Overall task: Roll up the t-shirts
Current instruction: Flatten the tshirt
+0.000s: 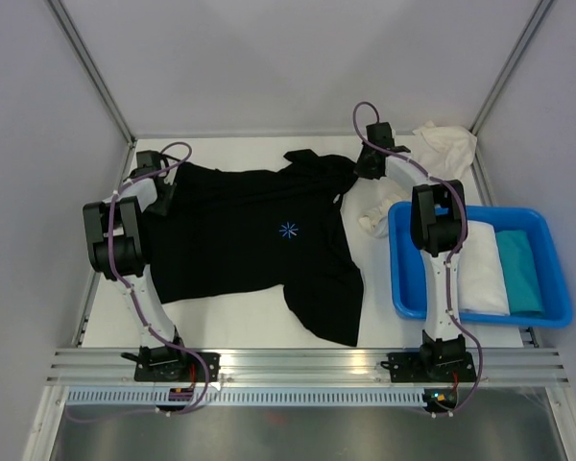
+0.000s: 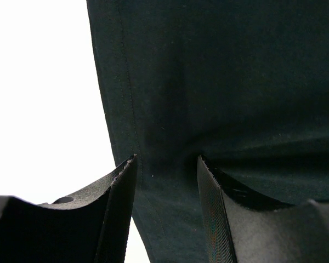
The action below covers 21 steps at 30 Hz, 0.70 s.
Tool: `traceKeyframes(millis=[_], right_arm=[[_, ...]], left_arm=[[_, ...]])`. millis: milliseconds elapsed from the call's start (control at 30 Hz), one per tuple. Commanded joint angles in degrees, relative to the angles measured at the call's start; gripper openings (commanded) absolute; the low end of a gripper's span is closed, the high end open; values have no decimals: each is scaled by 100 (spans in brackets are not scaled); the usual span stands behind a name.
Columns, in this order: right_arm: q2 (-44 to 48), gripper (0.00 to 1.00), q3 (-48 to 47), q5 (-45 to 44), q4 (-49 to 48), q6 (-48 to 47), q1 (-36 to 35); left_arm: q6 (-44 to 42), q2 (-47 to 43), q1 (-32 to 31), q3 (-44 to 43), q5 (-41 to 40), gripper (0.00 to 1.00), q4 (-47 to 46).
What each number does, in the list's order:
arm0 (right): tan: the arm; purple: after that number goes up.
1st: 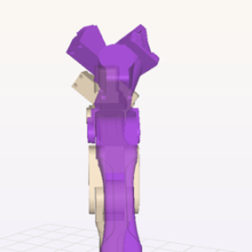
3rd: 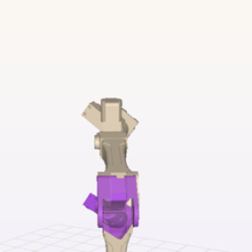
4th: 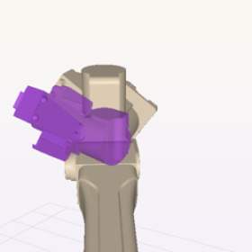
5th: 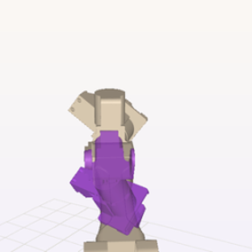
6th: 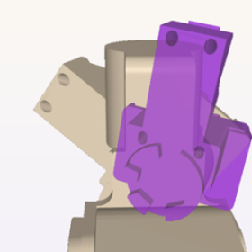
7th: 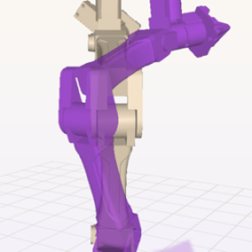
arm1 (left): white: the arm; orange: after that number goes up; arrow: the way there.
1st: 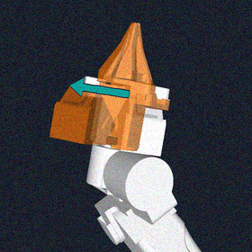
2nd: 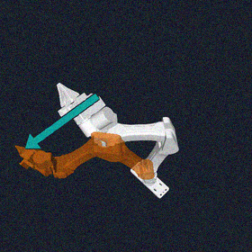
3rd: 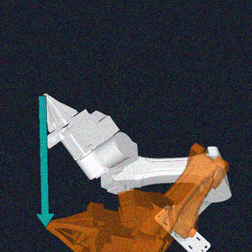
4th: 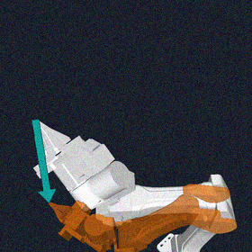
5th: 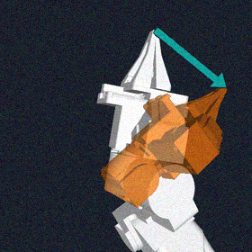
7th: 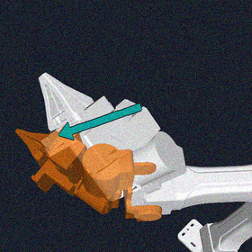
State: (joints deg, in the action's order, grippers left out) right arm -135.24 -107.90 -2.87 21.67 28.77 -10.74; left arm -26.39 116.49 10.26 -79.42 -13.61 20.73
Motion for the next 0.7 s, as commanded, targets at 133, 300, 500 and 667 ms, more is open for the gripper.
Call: traceKeyframes(millis=[133, 300, 500, 667], right_arm=[[-240, 15, -846, -178, 48, -451, 37], [-248, 47, -1250, -381, 284, -776, 81], [515, 45, -840, -363, 399, -1347, -120], [1596, 47, 838, -282, 574, -1472, -937]], left_arm=[[-68, 418, 37, -144, 7, 54, 98], [-85, 436, 29, -206, 130, 54, 98], [-68, 410, 29, -179, 209, 54, 98], [-59, 349, 20, -127, 236, 54, 107]])
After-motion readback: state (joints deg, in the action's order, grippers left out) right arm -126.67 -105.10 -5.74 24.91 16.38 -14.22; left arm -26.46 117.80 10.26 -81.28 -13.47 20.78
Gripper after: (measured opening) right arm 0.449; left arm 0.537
